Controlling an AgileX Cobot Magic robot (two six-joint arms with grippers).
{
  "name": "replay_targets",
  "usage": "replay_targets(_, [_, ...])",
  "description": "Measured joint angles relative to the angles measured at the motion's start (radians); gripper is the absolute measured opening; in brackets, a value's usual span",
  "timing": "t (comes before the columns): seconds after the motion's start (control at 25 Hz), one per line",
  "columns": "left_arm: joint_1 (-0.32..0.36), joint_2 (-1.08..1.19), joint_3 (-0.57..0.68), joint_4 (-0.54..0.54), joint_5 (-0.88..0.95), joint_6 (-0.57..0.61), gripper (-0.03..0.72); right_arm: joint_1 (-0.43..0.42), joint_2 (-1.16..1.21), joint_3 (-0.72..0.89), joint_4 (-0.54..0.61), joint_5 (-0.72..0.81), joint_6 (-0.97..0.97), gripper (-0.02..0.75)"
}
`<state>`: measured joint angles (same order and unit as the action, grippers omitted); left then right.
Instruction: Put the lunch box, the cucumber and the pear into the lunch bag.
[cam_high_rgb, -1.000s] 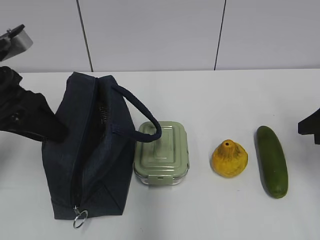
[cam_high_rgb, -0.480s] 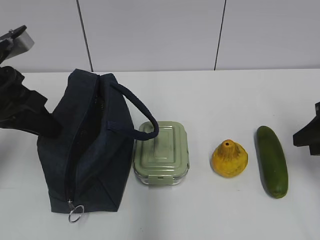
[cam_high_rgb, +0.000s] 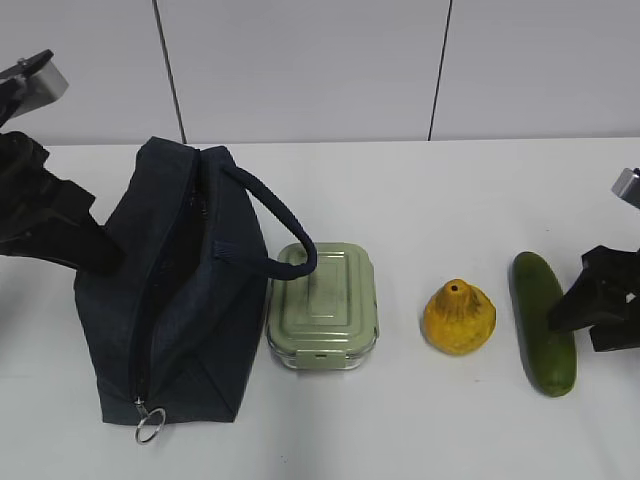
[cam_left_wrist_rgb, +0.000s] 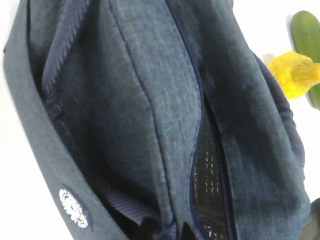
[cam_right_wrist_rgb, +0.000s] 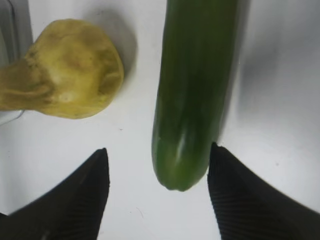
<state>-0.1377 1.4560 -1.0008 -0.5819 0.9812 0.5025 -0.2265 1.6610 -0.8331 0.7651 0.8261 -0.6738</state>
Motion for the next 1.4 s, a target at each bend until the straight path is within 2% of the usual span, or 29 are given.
replay_targets(0.28, [0.000,0.000,0.000,0.000,-0.002,0.000,0.022,0.057,0.045,0.000,-0.026,-0.083,0.070,0.488])
replay_targets(0.56, [0.000,0.000,0.000,0.000,-0.011,0.000,0.022,0.090,0.076,-0.002,-0.115,-0.112,0.158,0.488])
replay_targets(1.4, [0.000,0.000,0.000,-0.001,-0.026,0.000,0.022,0.091,0.084,-0.022,-0.121,-0.141,0.177,0.488])
